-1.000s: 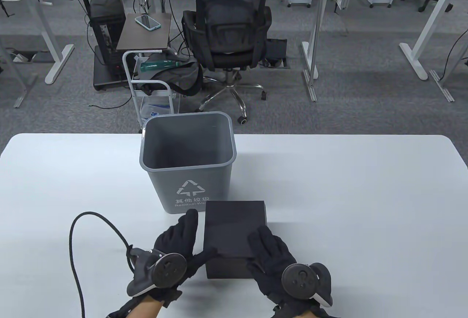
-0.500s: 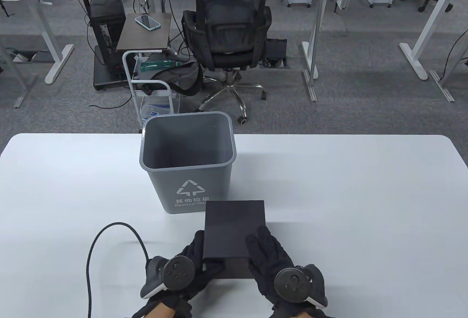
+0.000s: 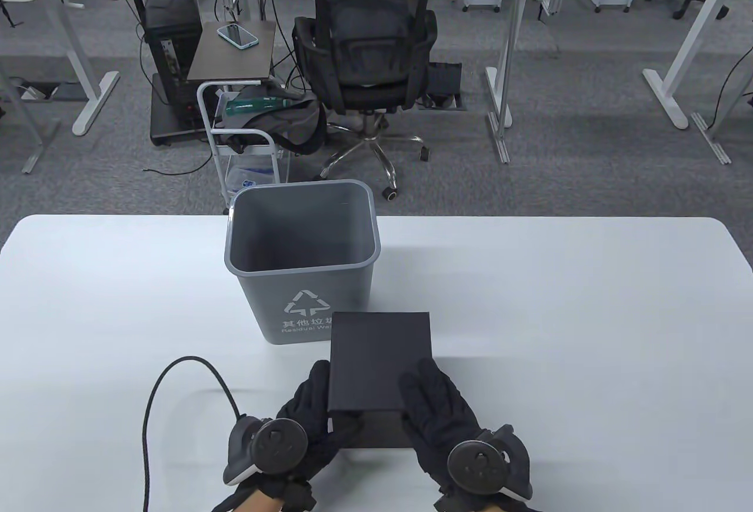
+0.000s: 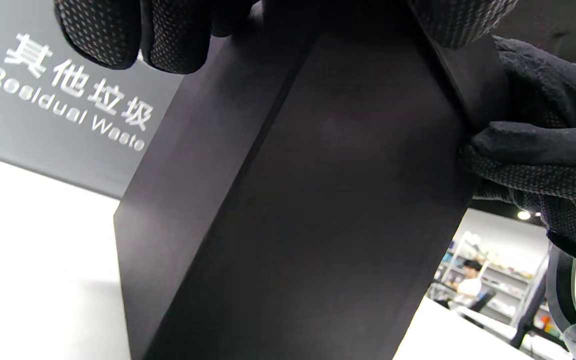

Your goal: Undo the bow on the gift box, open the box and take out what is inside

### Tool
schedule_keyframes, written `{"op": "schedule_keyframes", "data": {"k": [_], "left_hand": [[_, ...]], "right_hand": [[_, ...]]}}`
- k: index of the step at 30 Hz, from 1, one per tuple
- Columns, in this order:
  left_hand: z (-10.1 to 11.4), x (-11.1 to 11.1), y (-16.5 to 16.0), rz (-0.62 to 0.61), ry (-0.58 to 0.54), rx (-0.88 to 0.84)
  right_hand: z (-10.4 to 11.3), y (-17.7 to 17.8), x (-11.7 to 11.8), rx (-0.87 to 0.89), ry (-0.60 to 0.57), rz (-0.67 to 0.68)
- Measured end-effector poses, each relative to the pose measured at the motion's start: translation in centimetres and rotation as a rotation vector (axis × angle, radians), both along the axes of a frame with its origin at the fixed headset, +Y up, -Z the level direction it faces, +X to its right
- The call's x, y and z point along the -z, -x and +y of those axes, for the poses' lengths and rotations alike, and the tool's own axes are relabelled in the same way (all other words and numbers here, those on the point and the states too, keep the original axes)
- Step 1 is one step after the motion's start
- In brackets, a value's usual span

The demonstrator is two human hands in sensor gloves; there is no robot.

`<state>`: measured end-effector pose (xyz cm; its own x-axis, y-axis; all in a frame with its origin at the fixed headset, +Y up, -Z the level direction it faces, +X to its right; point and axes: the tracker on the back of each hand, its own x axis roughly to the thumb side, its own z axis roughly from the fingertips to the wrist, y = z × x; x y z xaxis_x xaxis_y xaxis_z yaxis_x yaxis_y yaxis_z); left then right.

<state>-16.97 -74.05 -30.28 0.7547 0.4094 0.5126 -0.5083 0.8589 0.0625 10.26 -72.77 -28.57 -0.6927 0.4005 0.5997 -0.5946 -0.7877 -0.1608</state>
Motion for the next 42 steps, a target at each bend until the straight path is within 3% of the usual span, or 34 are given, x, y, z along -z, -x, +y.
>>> {"op": "schedule_keyframes", "data": {"k": [5,8,10,12,15,20,24,26,27,28,31,37,38,42], "left_hand": [[0.6,-0.5,0.2,0.009,-0.071,-0.023],[0.0,-0.2,0.4,0.012,-0.016,-0.04],[-0.4,0.1,0.5,0.015,0.026,-0.082],[-0.8,0.4,0.6,0.007,0.064,-0.125],[-1.2,0.7,0.6,0.008,0.108,-0.173],[-2.3,1.2,0.8,0.02,0.25,-0.34],[-2.7,1.6,1.3,0.027,0.285,-0.339],[-2.7,1.6,1.2,0.023,0.291,-0.349],[-2.8,1.6,1.2,0.023,0.294,-0.353],[-2.9,1.7,1.1,0.017,0.305,-0.355],[-3.2,1.7,1.0,0.004,0.349,-0.368],[-3.3,2.0,1.1,-0.012,0.377,-0.381],[-3.3,2.0,1.2,-0.015,0.38,-0.385],[-3.1,2.0,1.4,-0.023,0.378,-0.4]], "right_hand": [[1.9,-1.7,-0.5,0.08,-0.102,-0.034],[3.0,-4.5,-0.6,0.245,-0.103,-0.099],[3.2,-7.3,-0.3,0.437,-0.042,-0.159],[2.8,-9.6,0.1,0.577,0.033,-0.222],[0.9,-12.8,1.4,0.734,0.294,-0.385],[-3.7,-14.5,3.5,0.687,0.731,-0.496],[-4.4,-14.6,3.9,0.641,0.811,-0.51],[-4.1,-14.3,3.9,0.429,0.859,-0.589],[-4.0,-14.1,3.9,0.378,0.863,-0.615],[-4.0,-13.7,4.0,0.216,0.828,-0.7],[-4.5,-12.7,4.4,0.028,0.818,-0.766],[-4.9,-11.2,4.9,-0.171,0.826,-0.815],[-4.1,-10.9,4.7,-0.172,0.782,-0.836],[1.6,-8.9,2.7,-0.001,0.231,-0.706]]}}
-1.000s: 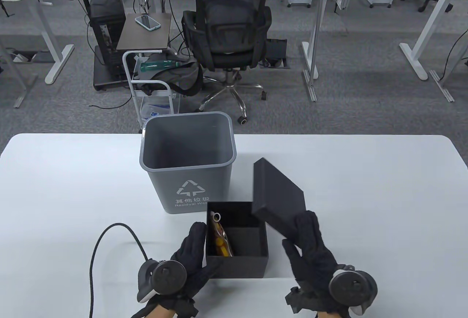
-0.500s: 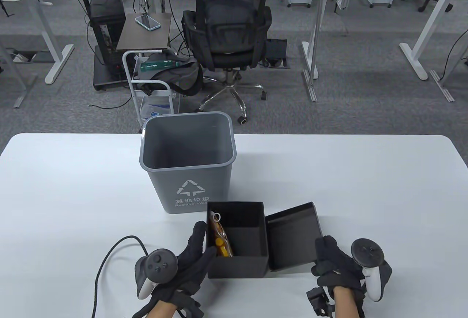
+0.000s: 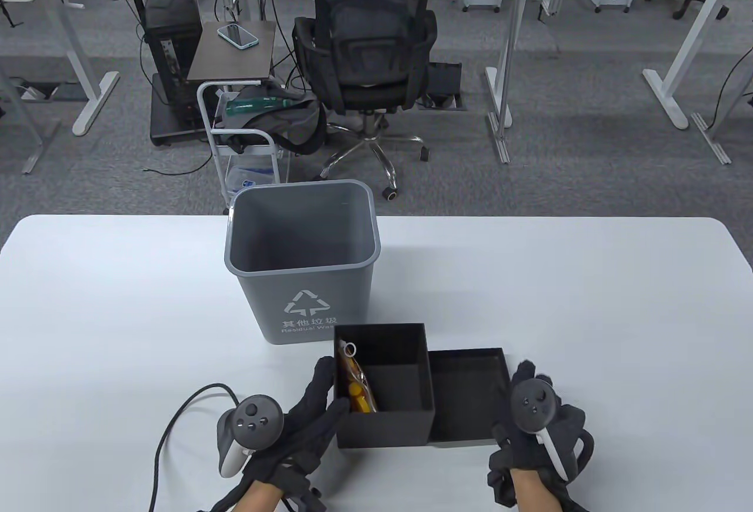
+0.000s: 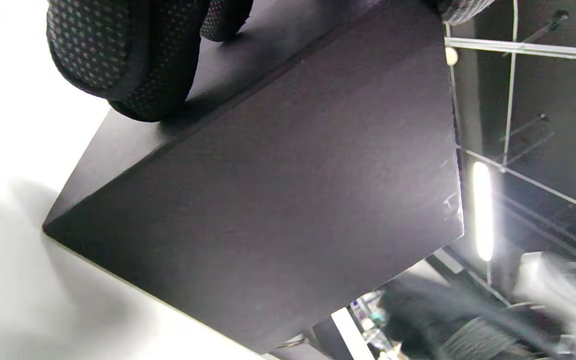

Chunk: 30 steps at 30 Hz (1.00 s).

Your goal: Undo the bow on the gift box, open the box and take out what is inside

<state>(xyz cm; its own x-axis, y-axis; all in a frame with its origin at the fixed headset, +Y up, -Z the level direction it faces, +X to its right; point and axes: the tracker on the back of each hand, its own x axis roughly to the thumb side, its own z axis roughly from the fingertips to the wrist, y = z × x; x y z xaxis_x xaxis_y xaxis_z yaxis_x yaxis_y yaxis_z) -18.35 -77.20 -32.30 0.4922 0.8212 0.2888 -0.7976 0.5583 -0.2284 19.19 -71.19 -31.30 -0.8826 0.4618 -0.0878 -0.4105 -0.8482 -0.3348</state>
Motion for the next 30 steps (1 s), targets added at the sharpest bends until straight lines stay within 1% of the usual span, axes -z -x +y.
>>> {"op": "schedule_keyframes", "data": {"k": [1,2,3,4,5,6,7,8,9,12,13,15,16,19,20,21,25,28,30], "left_hand": [[0.2,0.0,0.2,0.002,-0.003,-0.019],[0.3,-0.1,0.3,0.017,-0.017,-0.039],[0.4,-0.1,0.4,0.026,-0.033,-0.052],[0.4,0.0,0.4,0.028,-0.046,-0.061],[0.4,0.0,0.4,0.025,-0.043,-0.057],[0.3,0.0,0.3,0.009,-0.03,-0.039],[0.3,0.0,0.3,0.003,-0.022,-0.028],[0.2,-0.1,0.3,0.009,-0.025,-0.036],[0.2,-0.1,0.3,0.012,-0.019,-0.045],[0.2,0.0,0.3,0.001,-0.003,-0.04],[0.2,0.0,0.3,-0.001,-0.001,-0.035],[0.2,0.0,0.3,-0.004,0.006,-0.027],[0.2,0.0,0.3,-0.006,0.009,-0.026],[0.3,-0.1,0.2,-0.009,0.014,-0.014],[0.4,-0.1,0.2,-0.008,0.013,-0.01],[0.4,-0.1,0.2,-0.004,0.012,-0.006],[0.5,-0.1,0.2,0.002,0.002,0.011],[0.6,-0.2,0.2,0.004,0.006,0.003],[0.6,-0.2,0.2,0.006,0.003,0.007]], "right_hand": [[2.0,1.5,-0.8,-0.012,-0.143,0.085],[3.7,3.0,-1.4,-0.051,-0.222,0.138],[4.8,4.1,-1.7,-0.084,-0.25,0.175],[6.8,6.7,-1.9,-0.152,-0.278,0.252],[7.9,8.2,-1.9,-0.183,-0.266,0.302],[9.1,10.7,-1.3,-0.218,-0.203,0.395],[9.5,12.2,-0.9,-0.236,-0.144,0.43],[9.6,14.5,0.2,-0.275,-0.032,0.461],[9.1,16.8,1.5,-0.325,0.105,0.475],[6.8,20.0,4.3,-0.407,0.391,0.496],[5.5,21.0,5.6,-0.421,0.533,0.476],[4.1,21.6,6.9,-0.401,0.63,0.481],[3.6,21.7,7.3,-0.391,0.649,0.48],[1.5,21.9,8.8,-0.471,0.763,0.44],[1.5,21.8,9.0,-0.407,0.793,0.496],[1.4,21.8,9.1,-0.37,0.778,0.484],[1.5,21.5,9.4,-0.332,0.784,0.494],[1.8,21.3,9.3,-0.334,0.754,0.482],[2.1,21.1,9.0,-0.375,0.7,0.468]]}}
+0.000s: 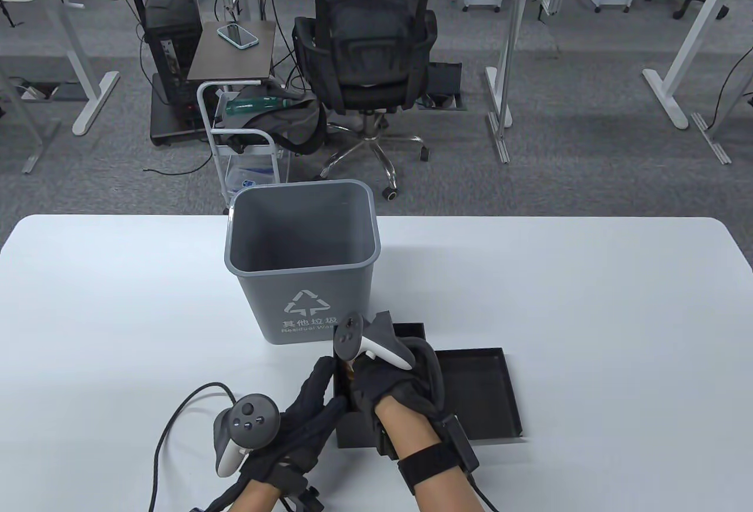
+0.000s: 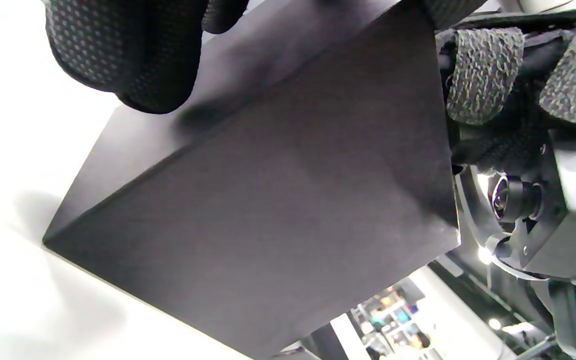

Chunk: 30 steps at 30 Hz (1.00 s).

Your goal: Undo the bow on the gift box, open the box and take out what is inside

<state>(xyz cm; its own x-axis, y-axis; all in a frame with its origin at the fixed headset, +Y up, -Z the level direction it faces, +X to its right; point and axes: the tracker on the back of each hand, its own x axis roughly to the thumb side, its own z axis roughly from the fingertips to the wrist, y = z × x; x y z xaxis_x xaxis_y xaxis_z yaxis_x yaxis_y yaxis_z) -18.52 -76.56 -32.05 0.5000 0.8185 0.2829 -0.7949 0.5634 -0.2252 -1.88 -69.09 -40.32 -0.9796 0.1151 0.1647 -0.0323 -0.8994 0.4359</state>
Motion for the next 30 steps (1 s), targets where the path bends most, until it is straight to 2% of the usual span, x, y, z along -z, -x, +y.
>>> {"op": "schedule_keyframes", "data": {"k": [4,7,9,11,14,18,20,22,25,26,30], "left_hand": [[0.0,0.0,0.0,-0.006,0.01,-0.012],[0.2,-0.1,-0.1,-0.006,0.002,-0.005],[0.2,-0.1,-0.1,-0.005,-0.004,0.003],[0.2,-0.1,-0.1,-0.006,0.008,-0.004],[0.2,-0.2,-0.1,-0.007,0.011,-0.005],[0.7,-0.3,-0.2,0.004,-0.021,-0.001],[0.9,-0.4,-0.3,0.009,-0.034,0.02],[0.9,-0.4,-0.3,0.009,-0.036,0.031],[0.8,-0.3,-0.2,-0.001,-0.01,0.013],[0.8,-0.3,-0.3,-0.006,-0.003,0.005],[0.6,-0.3,-0.3,-0.005,0.0,-0.001]], "right_hand": [[1.8,-1.0,-0.8,0.047,-0.135,-0.005],[4.4,-2.4,-1.5,0.132,-0.186,-0.004],[6.2,-3.6,-2.1,0.185,-0.295,0.004],[8.4,-5.7,-3.1,0.284,-0.411,-0.018],[10.9,-9.4,-4.8,0.434,-0.505,-0.082],[12.5,-16.0,-7.0,0.599,-0.609,-0.213],[12.1,-19.3,-7.7,0.64,-0.663,-0.305],[10.6,-23.5,-8.3,0.673,-0.69,-0.443],[6.4,-29.2,-8.4,0.744,-0.643,-0.641],[4.2,-30.8,-8.3,0.774,-0.608,-0.71],[-3.2,-34.2,-7.4,0.773,-0.513,-0.909]]}}
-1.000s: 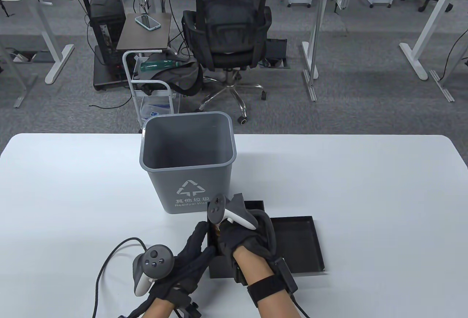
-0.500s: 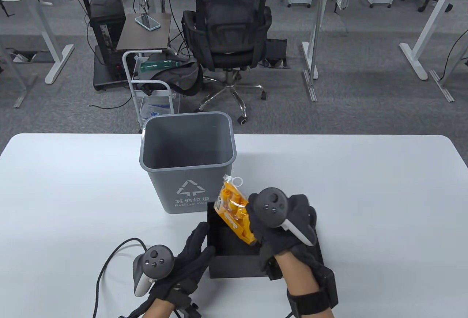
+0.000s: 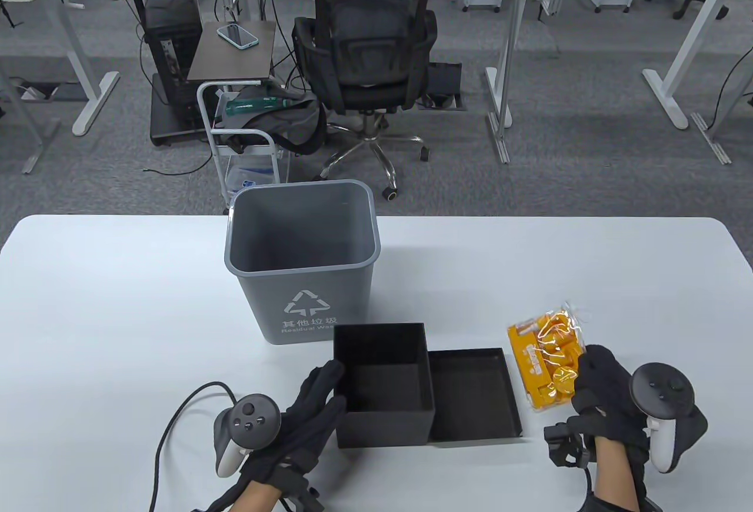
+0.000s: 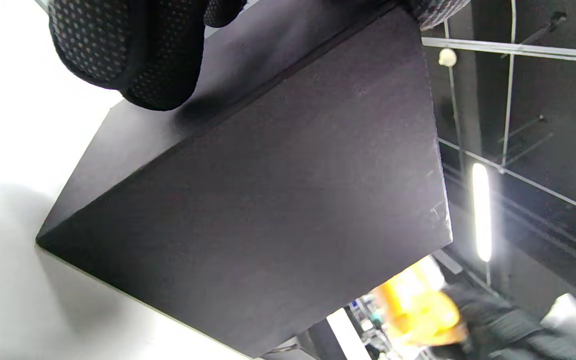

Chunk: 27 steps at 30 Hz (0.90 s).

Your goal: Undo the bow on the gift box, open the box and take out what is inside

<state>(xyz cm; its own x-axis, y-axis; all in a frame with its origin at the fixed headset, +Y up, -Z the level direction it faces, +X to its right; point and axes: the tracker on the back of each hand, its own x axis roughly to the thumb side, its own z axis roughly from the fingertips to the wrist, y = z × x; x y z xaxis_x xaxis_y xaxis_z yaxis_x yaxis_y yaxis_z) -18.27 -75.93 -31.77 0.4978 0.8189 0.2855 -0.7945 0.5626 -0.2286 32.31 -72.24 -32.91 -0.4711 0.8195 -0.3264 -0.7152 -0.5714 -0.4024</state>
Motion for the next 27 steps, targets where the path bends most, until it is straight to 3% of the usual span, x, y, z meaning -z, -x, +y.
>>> {"op": "schedule_keyframes", "data": {"k": [3,7,13,18,20,22,25,26,27], "left_hand": [[-0.1,0.0,0.0,0.0,0.01,-0.015],[-0.1,0.0,0.0,-0.004,0.006,-0.01],[0.0,0.1,0.0,-0.008,0.014,-0.014],[-0.1,0.0,0.0,-0.005,0.017,-0.023],[-0.2,-0.1,0.0,-0.007,0.021,-0.03],[-0.3,0.0,0.0,-0.01,0.027,-0.039],[-0.4,-0.1,0.0,-0.007,0.03,-0.046],[-0.5,-0.1,0.1,-0.004,0.035,-0.051],[-0.6,-0.2,0.1,-0.005,0.046,-0.062]], "right_hand": [[-4.0,-1.5,1.2,0.031,0.125,-0.03],[-6.6,-2.5,2.0,0.155,0.17,-0.019],[-7.6,-2.2,2.0,0.004,0.256,0.021],[-6.8,-0.9,1.6,-0.038,0.208,0.043],[-5.6,1.2,1.5,-0.222,0.25,0.132],[-4.1,4.3,1.4,-0.394,0.201,0.283],[-2.9,9.1,1.4,-0.379,0.048,0.661],[-2.7,11.4,1.2,-0.325,0.075,0.824],[-2.7,12.9,0.9,-0.285,0.144,0.877]]}}
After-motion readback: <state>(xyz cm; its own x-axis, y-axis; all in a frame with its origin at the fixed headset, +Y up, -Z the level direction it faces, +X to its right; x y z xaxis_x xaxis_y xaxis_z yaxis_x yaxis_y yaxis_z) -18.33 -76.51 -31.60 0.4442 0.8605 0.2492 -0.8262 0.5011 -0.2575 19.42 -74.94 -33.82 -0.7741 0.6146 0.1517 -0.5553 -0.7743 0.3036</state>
